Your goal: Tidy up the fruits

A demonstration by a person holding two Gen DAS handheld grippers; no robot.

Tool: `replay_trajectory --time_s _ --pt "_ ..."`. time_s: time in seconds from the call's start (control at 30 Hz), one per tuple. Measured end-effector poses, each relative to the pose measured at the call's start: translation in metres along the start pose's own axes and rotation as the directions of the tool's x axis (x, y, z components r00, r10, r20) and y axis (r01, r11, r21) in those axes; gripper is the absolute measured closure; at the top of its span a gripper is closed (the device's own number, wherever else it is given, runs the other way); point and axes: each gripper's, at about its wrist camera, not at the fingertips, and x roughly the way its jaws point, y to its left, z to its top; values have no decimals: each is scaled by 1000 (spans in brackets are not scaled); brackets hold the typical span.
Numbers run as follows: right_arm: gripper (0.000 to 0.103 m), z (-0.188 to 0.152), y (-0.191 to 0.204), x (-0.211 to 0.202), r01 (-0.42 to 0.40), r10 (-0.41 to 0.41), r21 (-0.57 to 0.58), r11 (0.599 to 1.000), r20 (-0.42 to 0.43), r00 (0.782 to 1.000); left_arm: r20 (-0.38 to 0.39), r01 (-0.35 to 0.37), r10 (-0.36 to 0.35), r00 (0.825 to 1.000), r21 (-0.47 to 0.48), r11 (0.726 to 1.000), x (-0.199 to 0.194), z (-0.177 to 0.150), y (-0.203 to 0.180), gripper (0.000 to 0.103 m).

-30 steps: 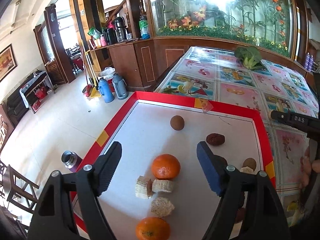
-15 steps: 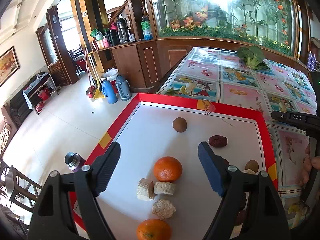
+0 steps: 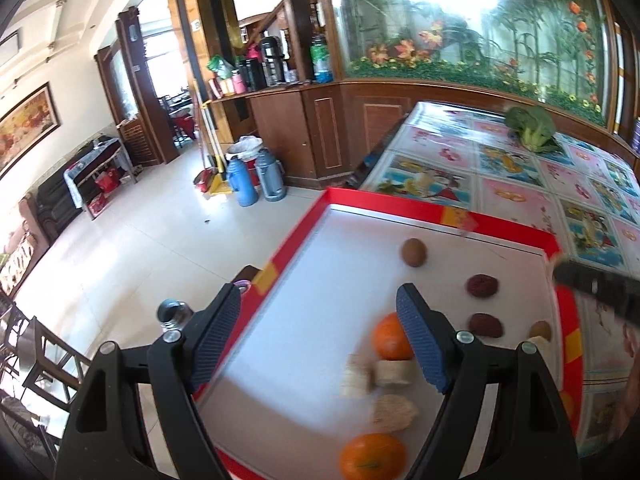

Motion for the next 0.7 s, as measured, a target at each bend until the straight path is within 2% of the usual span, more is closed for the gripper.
replay_trajectory --time_s 0.2,0.37,0.43,0.47,0.53,0.7 --pt "87 -16 35 14 -53 47 -58 997 -91 995 -1 -23 23 1000 -7 1000 -2 -4 9 22" --pt "85 -23 55 12 -18 5 -144 989 -95 995 -2 -24 24 1000 -5 1000 -5 -7 8 22" --pt "60 -24 57 8 -15 1 -146 989 -99 995 2 -27 27 1000 0 1000 -9 -6 6 20" --pt "56 -26 58 4 -19 5 -149 989 -94 996 7 -26 26 1000 0 1000 -11 -6 5 18" --pt "55 -29 61 -3 -30 18 -158 987 -78 997 26 -32 32 999 -3 999 -19 -5 3 9" --pt "55 -32 70 -33 -12 13 -191 981 8 1000 77 -35 33 996 15 999 -41 -2 -5 5"
